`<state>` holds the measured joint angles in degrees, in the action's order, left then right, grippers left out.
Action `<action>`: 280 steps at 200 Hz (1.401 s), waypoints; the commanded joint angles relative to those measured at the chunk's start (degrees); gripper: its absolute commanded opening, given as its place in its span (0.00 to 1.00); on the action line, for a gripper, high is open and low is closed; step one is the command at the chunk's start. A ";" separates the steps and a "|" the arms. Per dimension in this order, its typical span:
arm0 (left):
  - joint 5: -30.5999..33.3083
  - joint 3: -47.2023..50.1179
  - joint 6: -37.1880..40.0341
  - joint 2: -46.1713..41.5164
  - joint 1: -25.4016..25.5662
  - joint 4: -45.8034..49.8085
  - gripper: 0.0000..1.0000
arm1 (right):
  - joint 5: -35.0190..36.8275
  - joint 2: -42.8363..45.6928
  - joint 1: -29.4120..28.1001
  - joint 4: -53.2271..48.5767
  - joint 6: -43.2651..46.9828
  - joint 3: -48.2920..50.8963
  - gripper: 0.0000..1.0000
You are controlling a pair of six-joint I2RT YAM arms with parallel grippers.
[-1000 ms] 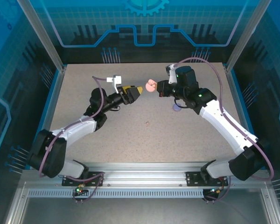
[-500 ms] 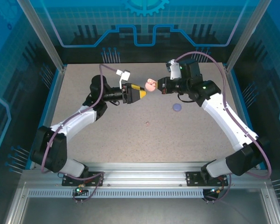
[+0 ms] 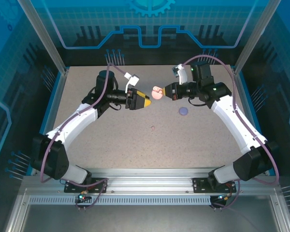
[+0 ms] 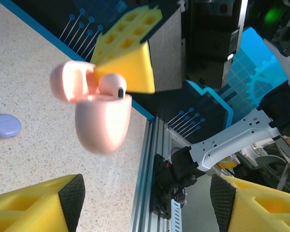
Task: Insert wireless bluetooth earbuds into charging case
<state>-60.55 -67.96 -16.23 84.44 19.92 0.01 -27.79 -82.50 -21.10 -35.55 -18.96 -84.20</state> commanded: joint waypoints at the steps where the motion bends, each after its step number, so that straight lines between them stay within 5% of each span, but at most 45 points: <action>1: -3.00 -4.17 4.23 1.79 -0.17 6.22 0.71 | -2.70 0.68 -1.03 0.19 0.94 1.17 0.00; 133: -4.32 -12.81 11.13 9.45 2.25 16.31 0.57 | -3.03 -0.03 -2.80 0.83 0.16 0.62 0.00; 280: -5.23 -12.91 9.51 10.21 2.40 11.99 0.33 | -2.75 -1.14 -3.05 0.32 0.68 -0.06 0.00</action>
<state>-63.11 -79.15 -7.09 94.32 21.93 14.02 -29.21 -83.07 -23.33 -35.14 -18.98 -83.22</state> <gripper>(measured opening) 0.363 0.056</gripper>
